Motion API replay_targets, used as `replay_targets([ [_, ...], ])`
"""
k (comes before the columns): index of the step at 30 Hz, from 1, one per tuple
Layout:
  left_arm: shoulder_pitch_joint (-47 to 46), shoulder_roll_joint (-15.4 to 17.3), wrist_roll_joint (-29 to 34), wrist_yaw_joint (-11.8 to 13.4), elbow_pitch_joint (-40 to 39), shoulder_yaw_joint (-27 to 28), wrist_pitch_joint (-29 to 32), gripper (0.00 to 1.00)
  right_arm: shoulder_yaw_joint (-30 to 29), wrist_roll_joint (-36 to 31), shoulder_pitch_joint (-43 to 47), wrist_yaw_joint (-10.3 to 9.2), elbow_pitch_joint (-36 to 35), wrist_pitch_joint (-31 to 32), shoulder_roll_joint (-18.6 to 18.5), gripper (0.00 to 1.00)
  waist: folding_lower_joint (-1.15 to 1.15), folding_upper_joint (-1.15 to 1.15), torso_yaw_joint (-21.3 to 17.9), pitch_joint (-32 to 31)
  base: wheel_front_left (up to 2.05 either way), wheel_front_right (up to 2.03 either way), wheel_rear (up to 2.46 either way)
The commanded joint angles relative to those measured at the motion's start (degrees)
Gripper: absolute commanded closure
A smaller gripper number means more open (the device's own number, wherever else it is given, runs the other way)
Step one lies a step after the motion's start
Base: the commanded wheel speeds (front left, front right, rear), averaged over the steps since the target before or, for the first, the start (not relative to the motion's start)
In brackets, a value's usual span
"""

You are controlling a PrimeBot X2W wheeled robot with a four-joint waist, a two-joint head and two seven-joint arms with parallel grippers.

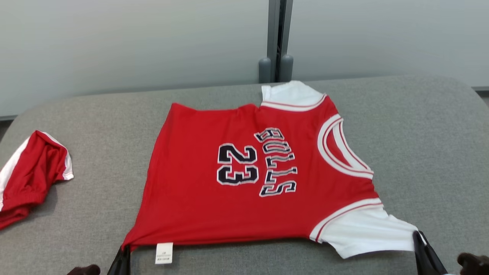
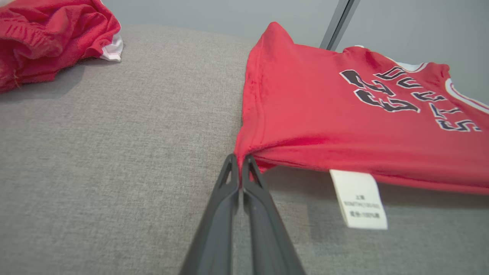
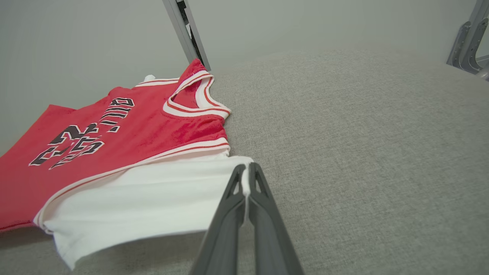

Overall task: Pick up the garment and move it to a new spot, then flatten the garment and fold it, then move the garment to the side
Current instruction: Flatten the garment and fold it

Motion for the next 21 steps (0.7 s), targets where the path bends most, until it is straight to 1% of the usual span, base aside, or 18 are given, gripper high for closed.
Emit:
replay_targets([
  [1, 1.65, 0.6, -1.24, 0.79, -0.67, 0.83, -0.11, 1.0, -0.86, 0.57, 2.0, -0.14, -0.82, -0.3, -0.63, 1.0, 0.0, 0.0, 0.18, -2.03, 0.0, 0.0, 0.0],
  [5, 3.86, 0.63, -2.52, 1.31, -1.57, 1.41, -0.11, 1.0, -2.04, 1.49, 4.03, -0.15, -1.86, -0.3, -0.39, 1.0, 0.0, 0.0, 0.2, -2.8, 0.0, 0.0, 0.0],
  [9, 7.15, 0.67, -3.35, 2.07, -3.05, 0.35, -0.11, 1.0, -4.11, 2.36, 6.24, -0.16, -3.75, -0.3, -0.24, 1.0, 0.0, 0.0, 0.37, -3.11, 0.0, 0.0, 0.0],
  [12, 7.61, 0.71, -3.96, 2.58, -3.95, -0.23, -0.12, 1.0, -5.17, 2.11, 6.22, -0.16, -5.65, -0.31, -0.15, 1.0, 0.0, 0.0, 0.6, -2.47, 0.0, 0.0, 0.0],
  [15, 5.97, 0.66, -3.04, 2.27, -5.59, -0.81, -0.11, 1.0, -5.13, 1.46, 4.47, -0.16, -7.23, -0.31, -0.1, 1.0, 0.0, 0.0, 0.87, -1.28, 0.0, 0.0, 0.0],
  [17, 4.13, 0.63, -2.2, 1.91, -6.72, -1.28, -0.11, 1.0, -4.11, 0.89, 2.81, -0.15, -7.66, -0.3, 0.0, 1.0, 0.0, 0.0, 1.08, -0.23, 0.0, 0.0, 0.0],
  [21, -0.22, 0.51, -0.35, 1.29, -7.52, -2.38, -0.11, 1.0, -2.75, 0.06, -1.52, -0.14, -6.51, -0.29, 0.09, 1.0, 0.0, 0.0, 1.66, 1.73, 0.0, 0.0, 0.0],
])
